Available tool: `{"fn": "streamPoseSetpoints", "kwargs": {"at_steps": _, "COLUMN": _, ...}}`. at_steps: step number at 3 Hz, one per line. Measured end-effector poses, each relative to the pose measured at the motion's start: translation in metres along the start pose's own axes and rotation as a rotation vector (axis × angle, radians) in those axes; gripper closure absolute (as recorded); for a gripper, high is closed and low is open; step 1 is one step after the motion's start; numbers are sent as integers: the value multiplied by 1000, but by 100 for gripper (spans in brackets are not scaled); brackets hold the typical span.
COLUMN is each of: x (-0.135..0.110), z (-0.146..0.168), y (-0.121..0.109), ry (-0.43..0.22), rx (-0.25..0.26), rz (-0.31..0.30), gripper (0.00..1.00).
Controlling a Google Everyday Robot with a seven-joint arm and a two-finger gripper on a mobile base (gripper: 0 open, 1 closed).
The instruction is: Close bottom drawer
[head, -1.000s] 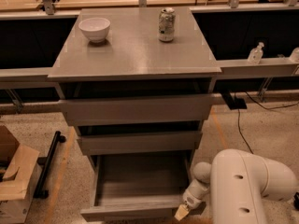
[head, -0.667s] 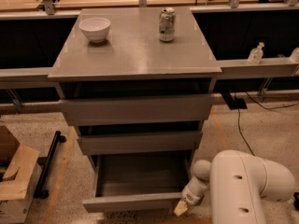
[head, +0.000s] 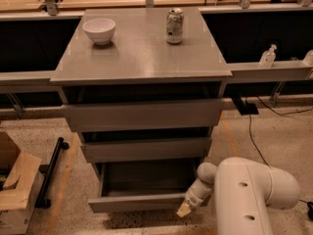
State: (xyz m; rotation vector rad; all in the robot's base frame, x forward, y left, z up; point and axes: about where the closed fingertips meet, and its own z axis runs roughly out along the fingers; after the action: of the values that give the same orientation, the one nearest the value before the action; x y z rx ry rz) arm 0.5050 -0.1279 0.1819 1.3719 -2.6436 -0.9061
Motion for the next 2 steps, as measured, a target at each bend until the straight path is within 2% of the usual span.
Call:
{"fn": "streamPoseSetpoints", "kwargs": {"at_steps": 1, "x": 0, "z": 0, "y": -1, "ry": -1, "rx": 5, "rz": 0, "gripper": 100}}
{"fn": "streamPoseSetpoints", "kwargs": {"at_steps": 2, "x": -7, "z": -2, "y": -25, "ry": -22, "rx": 107, "rz": -9, "gripper": 100}}
